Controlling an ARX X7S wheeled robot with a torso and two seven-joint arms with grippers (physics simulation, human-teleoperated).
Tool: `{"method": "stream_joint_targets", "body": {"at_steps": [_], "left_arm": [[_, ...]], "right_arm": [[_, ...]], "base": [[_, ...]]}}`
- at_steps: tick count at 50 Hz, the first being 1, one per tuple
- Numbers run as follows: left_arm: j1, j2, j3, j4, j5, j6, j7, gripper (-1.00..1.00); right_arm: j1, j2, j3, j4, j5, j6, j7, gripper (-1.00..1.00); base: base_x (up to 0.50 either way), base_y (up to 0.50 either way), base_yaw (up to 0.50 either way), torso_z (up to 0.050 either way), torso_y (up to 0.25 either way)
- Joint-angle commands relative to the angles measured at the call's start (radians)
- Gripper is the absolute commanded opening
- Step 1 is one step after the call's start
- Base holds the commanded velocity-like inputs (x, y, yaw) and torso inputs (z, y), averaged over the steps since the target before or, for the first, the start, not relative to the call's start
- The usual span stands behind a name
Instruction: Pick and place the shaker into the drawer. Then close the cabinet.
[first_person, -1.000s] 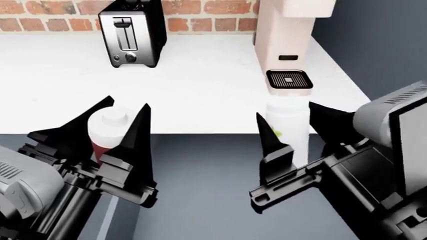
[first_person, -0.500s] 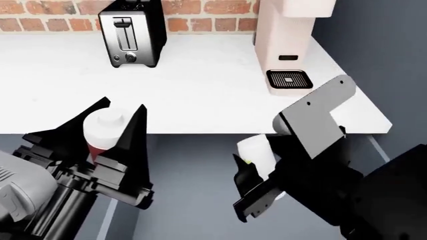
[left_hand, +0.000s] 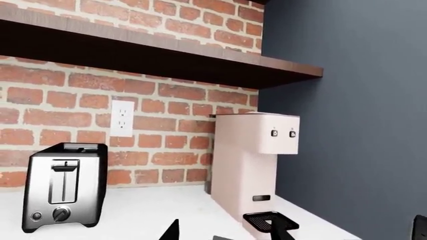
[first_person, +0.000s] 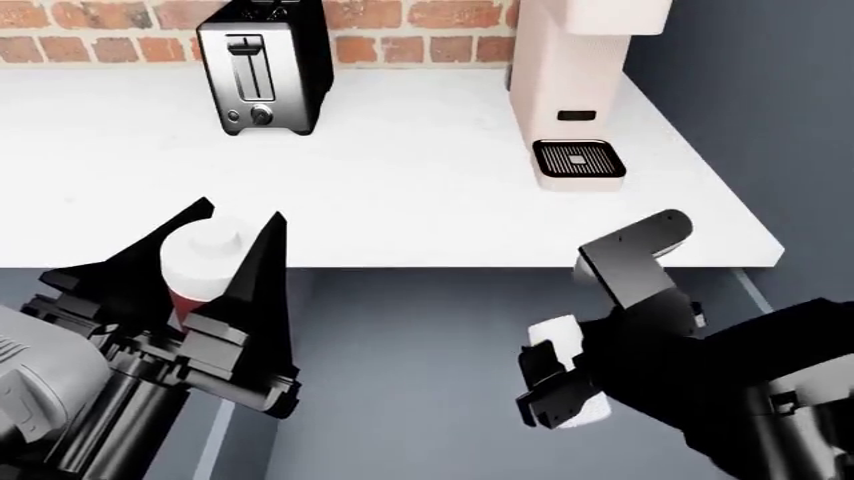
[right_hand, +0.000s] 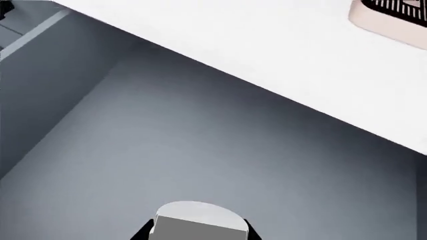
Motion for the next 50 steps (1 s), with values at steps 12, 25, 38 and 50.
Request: {"method": "stream_joint_targets", "body": {"at_steps": [12, 25, 38, 50], "left_arm": [[-0.002, -0.005, 0.022, 0.006, 0.004, 0.011, -0.001, -1.0], [-0.14, -0.01, 0.06, 0.009, -0.068, -0.05, -0.026, -1.0], [-0.632, 0.129, 0.233, -0.124, -0.272, -0.328, -0.043, -1.0], [-0.745, 0.311, 0.494, -0.239, -0.14, -0.536, 0.049, -1.0]], "right_arm": [[-0.23, 0.117, 0.109, 0.004, -0.154, -0.061, -0.125, -1.0], [-0.13, 0.157, 0.153, -0.245, -0.247, -0.099, -0.003, 1.0], [0.525, 0.307, -0.103, -0.445, 0.29, -0.27, 0.469, 1.0], [1.047, 0.528, -0.432, -0.582, 0.457, -0.51, 0.471, 1.0]], "base": [[0.0, 0.0, 0.0, 0.0, 0.001], [0.0, 0.0, 0.0, 0.001, 0.0], [0.0, 0.0, 0.0, 0.0, 0.0], [0.0, 0.0, 0.0, 0.0, 0.0]]}}
